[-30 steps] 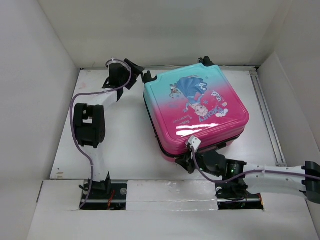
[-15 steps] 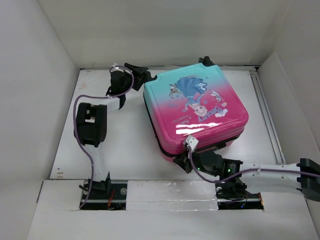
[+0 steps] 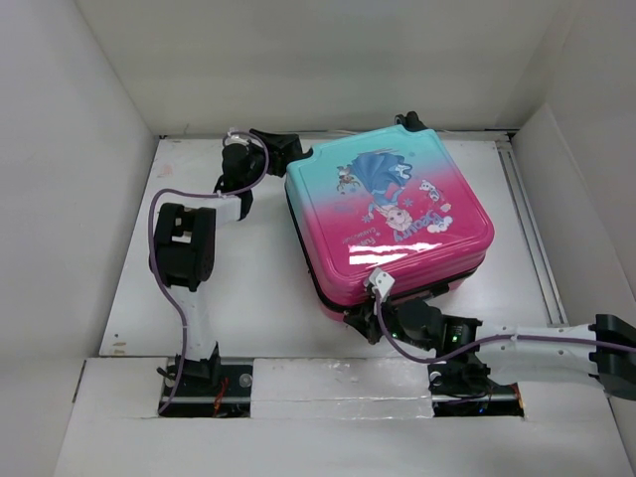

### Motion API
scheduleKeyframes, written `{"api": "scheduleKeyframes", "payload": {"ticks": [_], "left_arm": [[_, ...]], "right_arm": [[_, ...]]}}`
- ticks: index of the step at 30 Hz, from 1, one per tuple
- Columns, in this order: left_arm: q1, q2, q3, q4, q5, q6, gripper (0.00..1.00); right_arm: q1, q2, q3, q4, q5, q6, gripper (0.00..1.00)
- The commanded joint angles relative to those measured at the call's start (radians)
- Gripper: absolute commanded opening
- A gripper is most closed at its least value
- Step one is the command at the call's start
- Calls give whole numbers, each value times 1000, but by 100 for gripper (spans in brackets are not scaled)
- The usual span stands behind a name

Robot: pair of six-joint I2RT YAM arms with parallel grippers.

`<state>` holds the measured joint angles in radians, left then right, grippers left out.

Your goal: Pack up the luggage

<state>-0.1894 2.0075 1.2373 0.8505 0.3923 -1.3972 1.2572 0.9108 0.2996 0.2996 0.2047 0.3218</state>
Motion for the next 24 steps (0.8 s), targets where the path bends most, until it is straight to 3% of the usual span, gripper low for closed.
{"api": "scheduleKeyframes", "payload": {"ticks": [1, 3, 4, 11, 14, 19, 24], "left_arm": [[-8, -30, 1, 121, 33, -16, 20], [-8, -30, -9, 130, 22, -16, 12], [-8, -30, -9, 130, 8, -25, 0], [70, -163, -94, 107, -61, 56, 0], [125, -251, -153, 85, -81, 102, 0], [214, -447, -433, 177, -128, 113, 0], [203, -663, -686, 191, -193, 161, 0]], "right_arm": [[-5, -6, 3, 29, 7, 39, 0], [-5, -6, 3, 29, 7, 39, 0], [-5, -6, 3, 29, 21, 39, 0], [-76, -16, 3, -13, 21, 17, 0], [-192, -16, 36, -13, -65, -24, 0], [-465, 63, 163, -13, -262, -118, 0], [-665, 264, 358, -2, -462, -176, 0]]}}
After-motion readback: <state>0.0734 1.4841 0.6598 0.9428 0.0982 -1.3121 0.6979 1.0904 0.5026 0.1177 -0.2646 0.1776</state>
